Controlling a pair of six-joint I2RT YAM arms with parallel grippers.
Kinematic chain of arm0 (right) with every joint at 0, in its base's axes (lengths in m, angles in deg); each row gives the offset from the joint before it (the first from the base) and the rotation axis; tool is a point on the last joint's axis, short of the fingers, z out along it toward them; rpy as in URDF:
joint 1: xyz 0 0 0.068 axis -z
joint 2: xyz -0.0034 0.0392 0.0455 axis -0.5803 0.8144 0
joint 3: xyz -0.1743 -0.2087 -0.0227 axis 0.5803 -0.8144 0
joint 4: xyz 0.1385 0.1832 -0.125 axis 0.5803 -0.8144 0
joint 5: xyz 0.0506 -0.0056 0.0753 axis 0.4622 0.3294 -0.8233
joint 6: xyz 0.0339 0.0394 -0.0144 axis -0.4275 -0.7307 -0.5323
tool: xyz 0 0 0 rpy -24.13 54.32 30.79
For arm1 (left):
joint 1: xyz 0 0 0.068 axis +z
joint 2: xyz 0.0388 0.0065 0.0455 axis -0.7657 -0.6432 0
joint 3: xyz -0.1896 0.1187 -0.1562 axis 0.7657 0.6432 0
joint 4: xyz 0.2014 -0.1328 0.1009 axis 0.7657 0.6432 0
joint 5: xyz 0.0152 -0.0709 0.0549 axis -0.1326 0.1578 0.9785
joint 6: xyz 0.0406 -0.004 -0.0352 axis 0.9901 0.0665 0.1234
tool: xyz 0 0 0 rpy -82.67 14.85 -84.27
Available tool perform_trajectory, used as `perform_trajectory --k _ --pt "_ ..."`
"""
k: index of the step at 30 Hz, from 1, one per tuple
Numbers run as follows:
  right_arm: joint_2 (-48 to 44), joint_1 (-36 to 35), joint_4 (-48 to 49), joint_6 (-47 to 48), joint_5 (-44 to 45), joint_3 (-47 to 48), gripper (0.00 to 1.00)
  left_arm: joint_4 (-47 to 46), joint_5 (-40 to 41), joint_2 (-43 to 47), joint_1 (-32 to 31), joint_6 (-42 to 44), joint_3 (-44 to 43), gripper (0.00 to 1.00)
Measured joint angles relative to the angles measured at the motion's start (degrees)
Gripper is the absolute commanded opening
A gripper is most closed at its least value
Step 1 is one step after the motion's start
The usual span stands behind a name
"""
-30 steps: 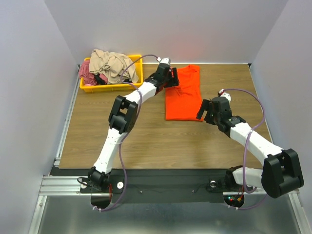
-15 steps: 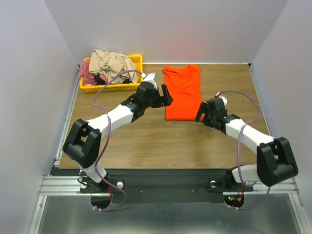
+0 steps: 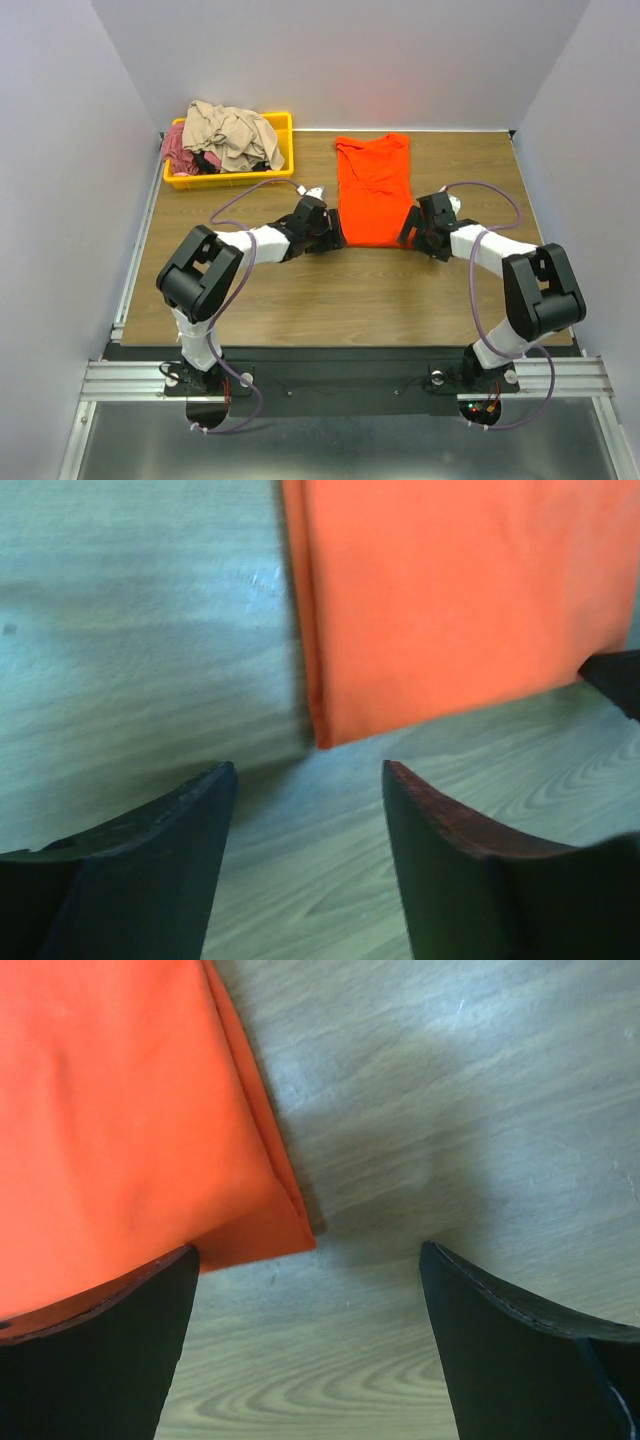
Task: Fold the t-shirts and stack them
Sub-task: Grab one side of the 2/3 rectangular tshirt with both arms
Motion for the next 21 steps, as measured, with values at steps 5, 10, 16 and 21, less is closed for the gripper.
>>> perform_trajectory --k 5,10,16,21 --pt "0.7 0.9 0.1 0.0 -0.5 0.4 0.84 -0.6 -0.1 -4.0 0.0 0.0 -4.3 0.59" --pt "0.8 1.3 -0.1 0.2 -0.9 0.4 0.67 -1.5 -0.1 -6.8 -0.5 0.1 -6.4 0.44" --pt "1.0 1.6 0.3 0.5 -2.4 0.0 0.53 -1.7 0.4 -7.4 -1.9 0.1 -6.4 0.30" --pt "1.9 1.9 1.8 1.2 -2.6 0.1 0.40 -2.8 0.6 -8.7 -2.3 -0.2 -7.2 0.08"
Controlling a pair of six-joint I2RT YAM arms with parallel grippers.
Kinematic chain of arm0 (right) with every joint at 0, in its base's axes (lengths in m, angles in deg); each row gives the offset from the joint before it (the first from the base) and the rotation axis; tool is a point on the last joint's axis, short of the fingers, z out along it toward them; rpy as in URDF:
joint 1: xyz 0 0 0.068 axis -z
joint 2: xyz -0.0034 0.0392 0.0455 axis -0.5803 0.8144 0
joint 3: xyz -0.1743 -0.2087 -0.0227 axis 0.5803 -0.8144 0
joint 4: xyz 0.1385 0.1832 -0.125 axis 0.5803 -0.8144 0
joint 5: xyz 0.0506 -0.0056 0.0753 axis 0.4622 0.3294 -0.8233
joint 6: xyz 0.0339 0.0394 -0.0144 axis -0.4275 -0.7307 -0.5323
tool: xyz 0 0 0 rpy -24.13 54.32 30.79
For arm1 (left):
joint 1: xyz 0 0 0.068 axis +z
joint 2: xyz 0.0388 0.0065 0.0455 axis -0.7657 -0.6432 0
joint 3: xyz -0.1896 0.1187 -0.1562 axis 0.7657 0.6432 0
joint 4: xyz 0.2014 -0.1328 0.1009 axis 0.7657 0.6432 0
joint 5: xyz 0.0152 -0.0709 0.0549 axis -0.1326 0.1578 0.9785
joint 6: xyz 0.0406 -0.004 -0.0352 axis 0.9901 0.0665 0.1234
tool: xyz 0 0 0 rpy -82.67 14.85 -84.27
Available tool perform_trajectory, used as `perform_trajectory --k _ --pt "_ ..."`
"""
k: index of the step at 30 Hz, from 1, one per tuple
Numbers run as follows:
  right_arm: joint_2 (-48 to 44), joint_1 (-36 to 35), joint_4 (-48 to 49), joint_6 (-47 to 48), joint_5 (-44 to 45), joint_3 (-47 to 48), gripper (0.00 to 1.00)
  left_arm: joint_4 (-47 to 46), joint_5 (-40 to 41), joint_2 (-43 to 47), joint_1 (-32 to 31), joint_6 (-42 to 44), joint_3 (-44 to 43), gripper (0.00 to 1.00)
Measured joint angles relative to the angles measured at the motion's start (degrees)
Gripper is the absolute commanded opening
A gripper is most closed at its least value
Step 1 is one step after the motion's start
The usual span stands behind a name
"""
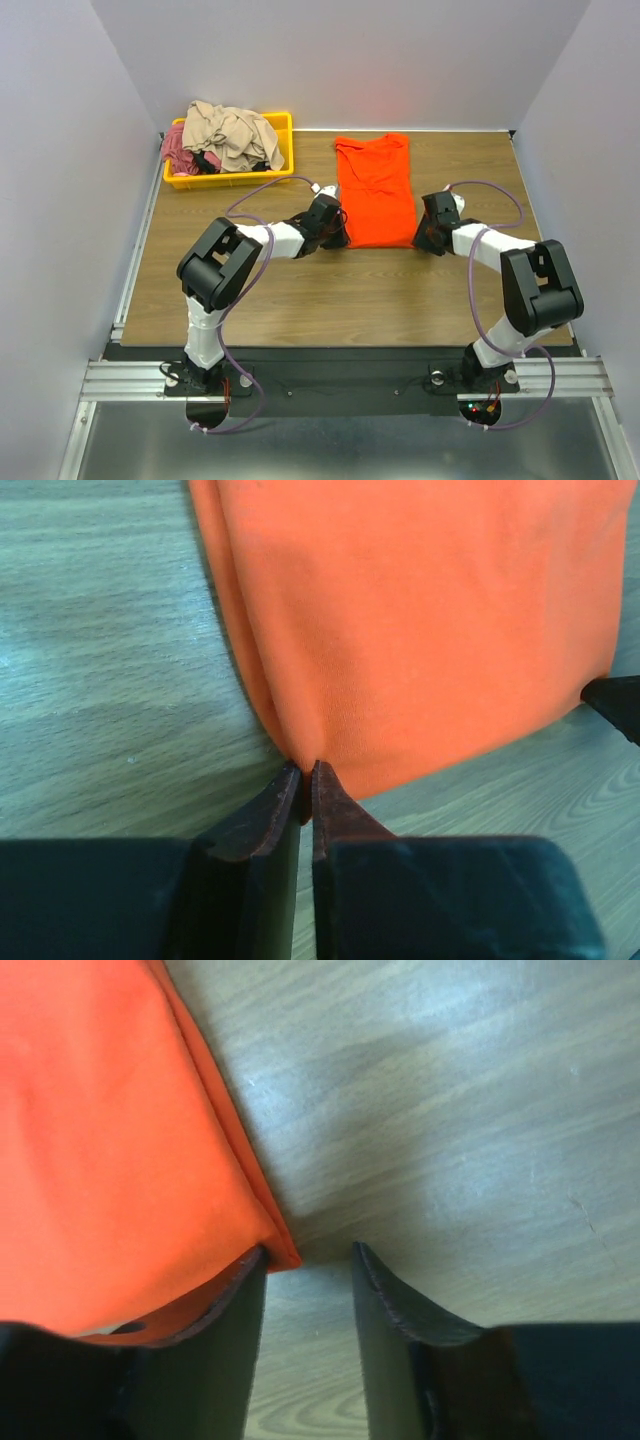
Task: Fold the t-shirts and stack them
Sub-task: Grab one side of the 2/3 rectangular tshirt with both arms
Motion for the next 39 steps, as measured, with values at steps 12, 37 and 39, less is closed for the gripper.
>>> perform_trajectory --k 12,37,39 --pt "-0.1 0.3 7.3 -0.3 -7.1 -2.9 0.00 -2.8 1.3 0.9 -0.7 -0.6 2.5 0.00" --pt "-46.4 -1.2 -14.6 -4.1 -23.5 -20.9 0.00 6.0 0.4 34.6 -15.6 -8.7 28.3 0.00" --pt "-45.5 -1.2 -14.9 -3.8 -22.6 -18.5 0.01 7.5 1.4 35.8 -15.5 -8.2 26.6 0.00"
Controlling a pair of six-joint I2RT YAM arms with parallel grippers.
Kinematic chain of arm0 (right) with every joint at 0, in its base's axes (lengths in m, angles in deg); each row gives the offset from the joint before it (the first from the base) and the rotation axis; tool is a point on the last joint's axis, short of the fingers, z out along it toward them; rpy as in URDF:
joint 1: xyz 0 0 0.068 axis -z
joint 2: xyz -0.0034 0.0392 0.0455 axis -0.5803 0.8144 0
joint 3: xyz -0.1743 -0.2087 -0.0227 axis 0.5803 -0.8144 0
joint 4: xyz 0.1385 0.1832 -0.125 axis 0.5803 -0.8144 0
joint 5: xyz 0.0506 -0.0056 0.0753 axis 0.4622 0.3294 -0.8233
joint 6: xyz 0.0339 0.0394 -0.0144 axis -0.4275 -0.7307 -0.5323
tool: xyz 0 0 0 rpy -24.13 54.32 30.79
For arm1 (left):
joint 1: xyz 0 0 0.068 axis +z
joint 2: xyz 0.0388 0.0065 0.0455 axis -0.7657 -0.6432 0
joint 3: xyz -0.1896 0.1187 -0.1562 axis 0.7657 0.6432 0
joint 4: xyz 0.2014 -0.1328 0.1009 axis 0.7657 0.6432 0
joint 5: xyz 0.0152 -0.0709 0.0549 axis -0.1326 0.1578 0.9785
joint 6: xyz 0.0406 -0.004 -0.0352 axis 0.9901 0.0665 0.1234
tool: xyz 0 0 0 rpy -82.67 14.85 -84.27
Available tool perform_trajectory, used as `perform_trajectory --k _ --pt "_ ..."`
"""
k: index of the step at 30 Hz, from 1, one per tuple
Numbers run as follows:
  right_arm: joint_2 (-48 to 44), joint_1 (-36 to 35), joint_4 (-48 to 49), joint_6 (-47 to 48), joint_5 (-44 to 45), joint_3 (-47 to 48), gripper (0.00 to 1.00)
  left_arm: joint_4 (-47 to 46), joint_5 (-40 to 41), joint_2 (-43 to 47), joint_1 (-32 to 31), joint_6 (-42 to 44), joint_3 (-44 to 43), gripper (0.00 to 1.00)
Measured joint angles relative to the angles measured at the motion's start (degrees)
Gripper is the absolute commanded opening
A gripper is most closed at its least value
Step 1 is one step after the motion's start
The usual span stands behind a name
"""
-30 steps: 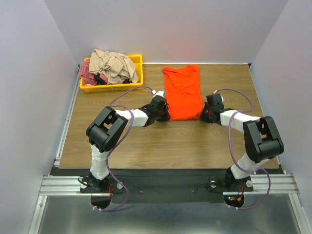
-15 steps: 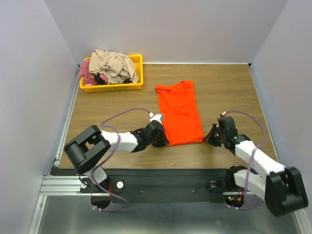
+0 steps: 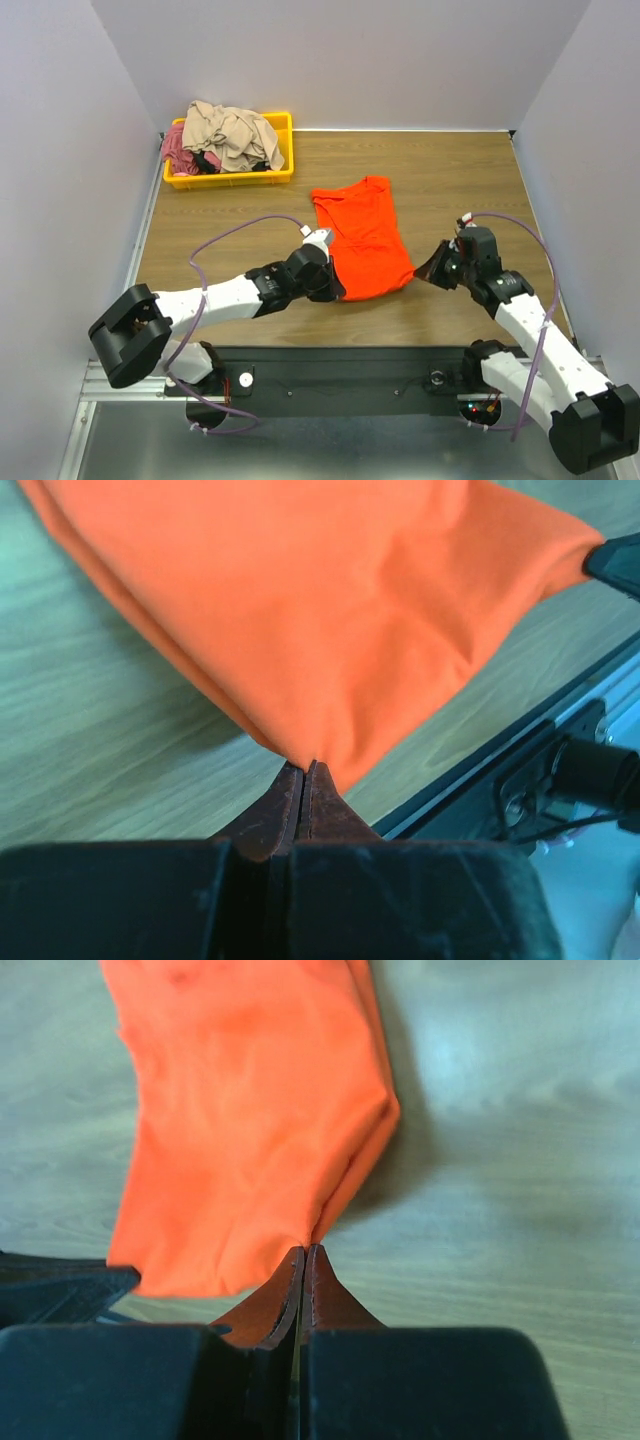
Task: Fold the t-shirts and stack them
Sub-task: Fold the long partially folded tshirt into a neat square
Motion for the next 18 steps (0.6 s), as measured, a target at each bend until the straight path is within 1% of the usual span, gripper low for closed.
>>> perform_trajectory --k 4,10,15,18 --pt "3.7 0.0 -0.4 1.2 2.2 6.6 0.00 2.6 2.3 0.3 1.6 0.8 -4.0 0.00" --pt "11.8 0.0 1.1 2.8 5.8 16.0 0.00 3.8 6.3 -0.5 7.5 3.7 -11.5 0.00" --pt "20.0 0.0 2.6 4.2 8.7 23.5 0.00 2.9 6.3 -4.7 13.9 6.3 -18.2 0.00" --pt "24.8 -0.1 3.7 5.4 10.1 27.9 0.00 3.2 6.3 -7.3 16.0 7.8 -21.4 0.00"
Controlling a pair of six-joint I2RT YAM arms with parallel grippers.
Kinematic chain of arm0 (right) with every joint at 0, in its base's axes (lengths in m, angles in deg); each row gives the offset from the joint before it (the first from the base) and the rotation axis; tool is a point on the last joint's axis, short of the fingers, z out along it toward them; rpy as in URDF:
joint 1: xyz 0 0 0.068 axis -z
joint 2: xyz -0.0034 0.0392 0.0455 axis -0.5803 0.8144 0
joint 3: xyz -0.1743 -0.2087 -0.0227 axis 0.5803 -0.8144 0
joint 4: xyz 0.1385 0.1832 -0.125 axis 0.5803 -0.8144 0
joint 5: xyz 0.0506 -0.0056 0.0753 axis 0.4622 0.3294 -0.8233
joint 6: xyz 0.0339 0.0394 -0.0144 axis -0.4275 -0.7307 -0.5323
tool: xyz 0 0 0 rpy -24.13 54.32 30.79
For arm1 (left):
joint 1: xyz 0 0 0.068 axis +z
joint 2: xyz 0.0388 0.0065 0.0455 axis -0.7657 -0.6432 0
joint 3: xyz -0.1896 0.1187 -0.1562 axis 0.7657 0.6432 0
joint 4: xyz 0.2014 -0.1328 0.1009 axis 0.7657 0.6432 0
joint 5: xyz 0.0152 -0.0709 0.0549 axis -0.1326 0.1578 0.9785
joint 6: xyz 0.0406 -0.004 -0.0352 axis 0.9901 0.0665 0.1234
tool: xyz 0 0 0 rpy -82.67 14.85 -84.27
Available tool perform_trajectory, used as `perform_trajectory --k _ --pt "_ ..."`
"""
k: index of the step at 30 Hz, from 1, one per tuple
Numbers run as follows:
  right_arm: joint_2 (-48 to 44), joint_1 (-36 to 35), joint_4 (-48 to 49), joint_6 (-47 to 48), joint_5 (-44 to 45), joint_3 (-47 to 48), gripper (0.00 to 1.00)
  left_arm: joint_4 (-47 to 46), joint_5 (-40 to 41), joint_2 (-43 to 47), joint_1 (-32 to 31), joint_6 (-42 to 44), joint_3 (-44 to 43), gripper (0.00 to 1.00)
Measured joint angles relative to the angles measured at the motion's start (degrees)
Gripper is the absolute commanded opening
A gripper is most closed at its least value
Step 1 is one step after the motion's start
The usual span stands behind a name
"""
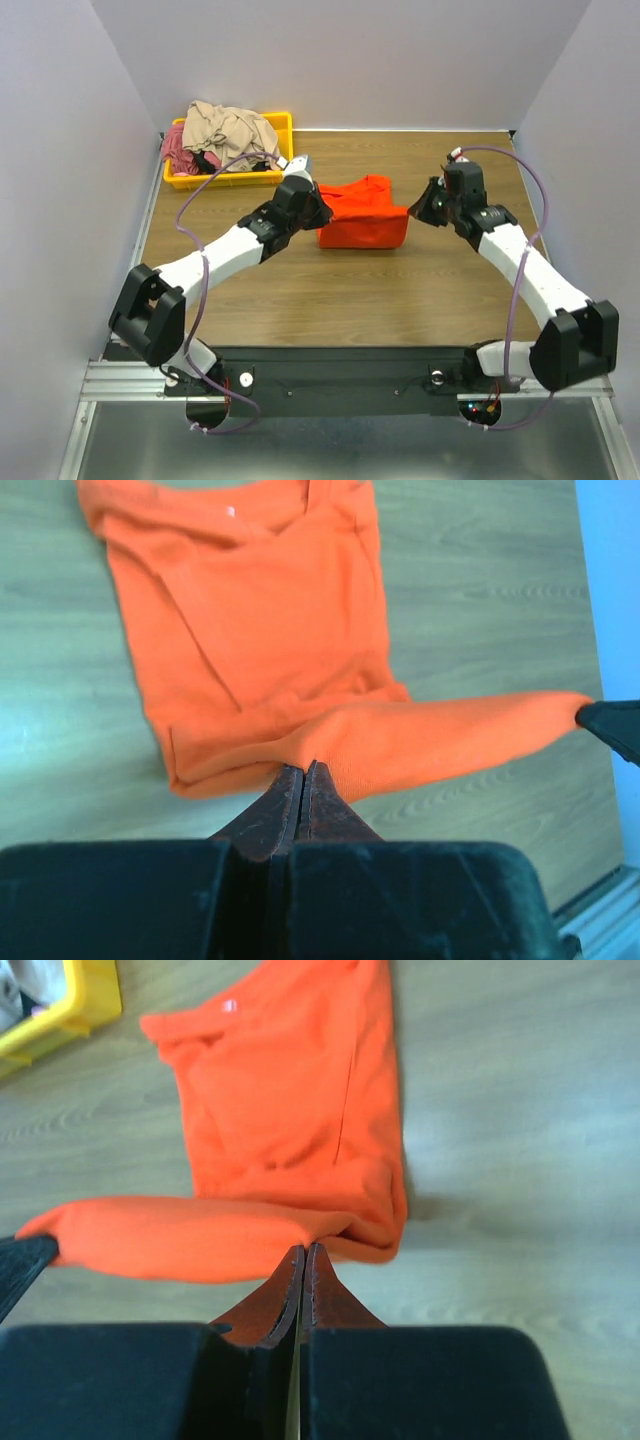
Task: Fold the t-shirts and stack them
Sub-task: Fold the long partially folded tshirt into a neat square
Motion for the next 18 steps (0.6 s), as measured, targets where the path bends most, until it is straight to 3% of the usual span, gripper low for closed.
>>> perform_trajectory --k 18 --pt "29.3 0.0 4.3 8.2 6.0 25.6 0.00 0.2 -1.0 -18.6 8.9 4.4 -17.4 0.00"
